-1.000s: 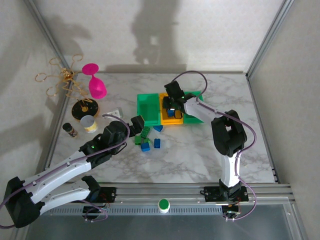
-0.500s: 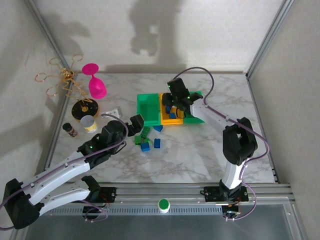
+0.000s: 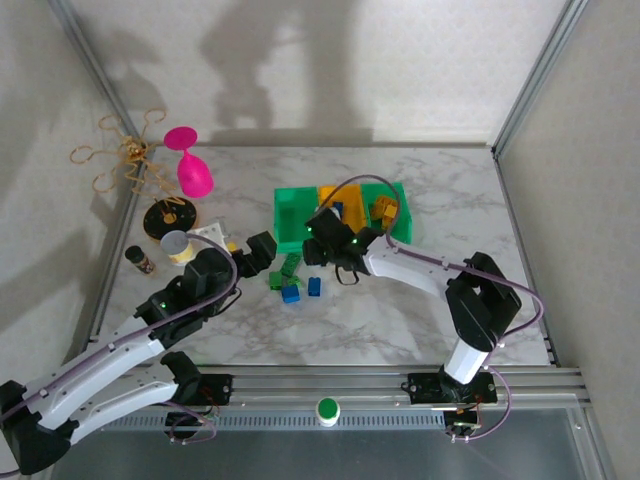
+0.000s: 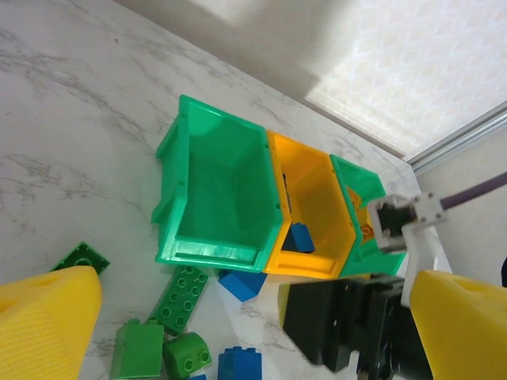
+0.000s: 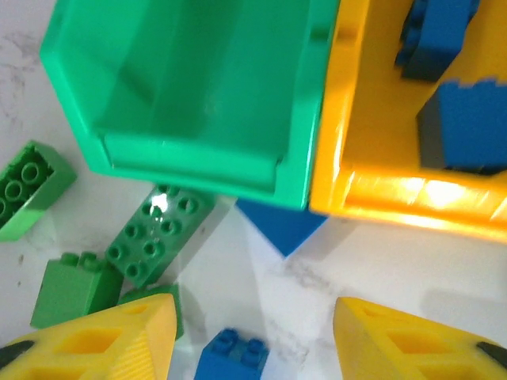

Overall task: Sort the legos into containers by color
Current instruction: Pick up the lego from the bottom-center of the table.

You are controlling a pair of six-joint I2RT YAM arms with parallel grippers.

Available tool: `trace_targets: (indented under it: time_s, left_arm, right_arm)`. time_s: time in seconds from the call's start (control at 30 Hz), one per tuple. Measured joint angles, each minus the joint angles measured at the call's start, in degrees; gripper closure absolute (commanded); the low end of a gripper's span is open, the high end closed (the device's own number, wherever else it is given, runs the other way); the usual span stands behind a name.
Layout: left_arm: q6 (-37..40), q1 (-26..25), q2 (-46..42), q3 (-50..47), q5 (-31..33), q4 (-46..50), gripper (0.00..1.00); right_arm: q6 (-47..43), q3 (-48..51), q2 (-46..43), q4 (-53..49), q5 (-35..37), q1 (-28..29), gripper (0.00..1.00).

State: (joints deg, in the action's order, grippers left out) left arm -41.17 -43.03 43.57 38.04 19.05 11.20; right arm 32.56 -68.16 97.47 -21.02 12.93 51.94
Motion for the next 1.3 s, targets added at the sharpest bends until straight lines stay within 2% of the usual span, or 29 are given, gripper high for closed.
trace_targets:
  time_s: [0.33,0.7,0.83,1.1,1.3]
  left_arm:
    - [-2.0,0.0,-4.5,-2.6,0.0,3.7,0.0]
    - [-3.0,0.0,-6.1,-3.4,0.0,5.2,0.0]
    - [-3.5,0.0,-6.6,-4.1,0.0,5.4,0.0]
    - [-3.7,0.0,-6.8,-4.5,0.0,5.4,0.0]
    - [-3.7,0.0,-6.8,-4.5,0.0,5.4,0.01]
  right_arm:
    - [9.9,4.0,-0.2,-1.1,2.5,7.1,0.39]
    - [13.4,4.4,4.5,-0.9,3.7,7.8,0.42]
    - [13.9,4.4,5.9,-0.9,4.0,7.8,0.46]
    - [14.2,4.3,6.8,-0.7,4.0,8.0,0.63]
    - [14.0,4.1,6.8,-0.7,4.6,8.0,0.71]
